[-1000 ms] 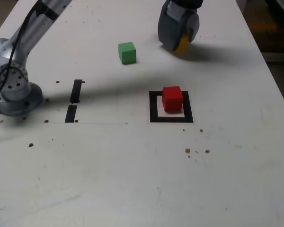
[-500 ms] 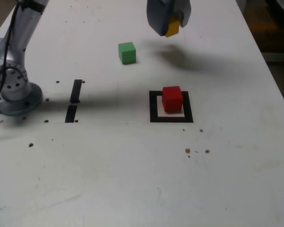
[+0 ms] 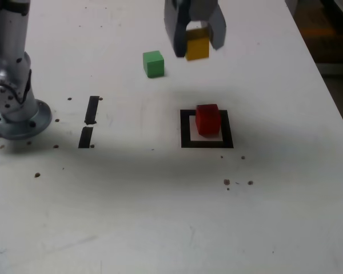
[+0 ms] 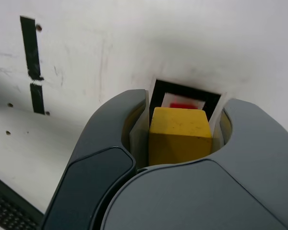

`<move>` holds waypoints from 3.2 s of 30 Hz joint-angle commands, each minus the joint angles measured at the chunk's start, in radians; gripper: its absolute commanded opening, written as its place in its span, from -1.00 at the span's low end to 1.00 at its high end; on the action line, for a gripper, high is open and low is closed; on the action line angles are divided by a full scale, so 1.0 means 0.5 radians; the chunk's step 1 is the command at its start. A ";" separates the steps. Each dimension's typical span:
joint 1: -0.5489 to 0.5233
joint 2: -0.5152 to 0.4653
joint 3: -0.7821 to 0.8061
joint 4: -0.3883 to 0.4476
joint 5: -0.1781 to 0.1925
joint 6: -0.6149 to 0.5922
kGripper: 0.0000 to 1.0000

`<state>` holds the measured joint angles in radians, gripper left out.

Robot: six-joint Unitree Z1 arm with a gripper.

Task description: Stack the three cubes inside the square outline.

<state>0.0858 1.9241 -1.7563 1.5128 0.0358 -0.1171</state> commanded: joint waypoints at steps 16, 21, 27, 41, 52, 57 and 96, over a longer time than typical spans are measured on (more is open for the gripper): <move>-0.346 0.149 0.164 -0.241 -0.050 -0.224 -0.58; -0.346 0.175 0.257 -0.347 -0.029 -0.240 -0.58; -0.346 0.209 0.279 -0.410 0.002 -0.256 -0.57; -0.346 0.247 0.261 -0.421 0.040 -0.260 -0.41; -0.345 0.291 0.254 -0.424 0.033 -0.260 -0.10; -0.345 0.290 0.244 -0.422 0.035 -0.260 0.17; 0.667 -0.125 0.663 -0.385 0.129 0.216 0.98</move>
<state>0.4097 1.8515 -1.4333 1.3342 0.0988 -0.0152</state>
